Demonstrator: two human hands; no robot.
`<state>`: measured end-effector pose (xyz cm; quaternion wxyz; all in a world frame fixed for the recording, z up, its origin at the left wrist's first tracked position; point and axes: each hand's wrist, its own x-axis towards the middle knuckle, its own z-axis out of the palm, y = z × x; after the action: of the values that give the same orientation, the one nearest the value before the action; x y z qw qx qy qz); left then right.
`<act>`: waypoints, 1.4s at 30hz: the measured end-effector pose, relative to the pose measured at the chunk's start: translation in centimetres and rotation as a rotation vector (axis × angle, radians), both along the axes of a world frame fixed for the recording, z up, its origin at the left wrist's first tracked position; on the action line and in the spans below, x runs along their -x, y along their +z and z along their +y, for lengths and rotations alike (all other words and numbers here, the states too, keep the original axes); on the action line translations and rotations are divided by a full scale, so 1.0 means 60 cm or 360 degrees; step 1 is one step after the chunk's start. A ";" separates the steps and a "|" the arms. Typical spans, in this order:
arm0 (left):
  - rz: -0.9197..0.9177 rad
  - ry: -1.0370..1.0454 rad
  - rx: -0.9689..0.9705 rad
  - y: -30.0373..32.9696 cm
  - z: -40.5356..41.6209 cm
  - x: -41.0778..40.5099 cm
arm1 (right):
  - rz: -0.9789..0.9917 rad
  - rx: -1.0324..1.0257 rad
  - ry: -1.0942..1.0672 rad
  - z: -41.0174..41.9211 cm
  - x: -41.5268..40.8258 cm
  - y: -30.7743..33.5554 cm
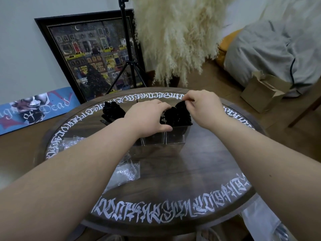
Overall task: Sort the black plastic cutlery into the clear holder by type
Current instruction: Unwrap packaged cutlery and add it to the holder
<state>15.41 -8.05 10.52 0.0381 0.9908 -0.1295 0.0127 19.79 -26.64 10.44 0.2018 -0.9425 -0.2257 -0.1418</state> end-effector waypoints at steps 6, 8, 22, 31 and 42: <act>-0.0067 -0.0006 -0.0007 -0.003 -0.001 -0.001 | 0.0236 0.0067 0.0068 0.015 0.000 -0.024; -0.0122 -0.0025 -0.0012 0.002 -0.002 0.003 | 0.0282 0.0018 0.0066 0.018 0.006 -0.026; -0.0437 0.0786 0.0723 -0.056 0.085 0.191 | 0.0725 -0.0468 -0.0528 0.001 0.147 -0.099; -0.0146 0.1268 0.1120 -0.108 0.102 0.144 | 0.0778 -0.0730 -0.0725 0.061 0.131 -0.119; -0.0315 0.1279 0.1262 -0.127 0.077 0.079 | 0.0725 -0.0822 -0.0941 0.098 0.098 -0.132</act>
<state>10.65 -3.42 2.89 0.3869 0.8662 0.2691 0.1665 13.90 -20.77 2.50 0.4256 -0.8924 0.1461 -0.0341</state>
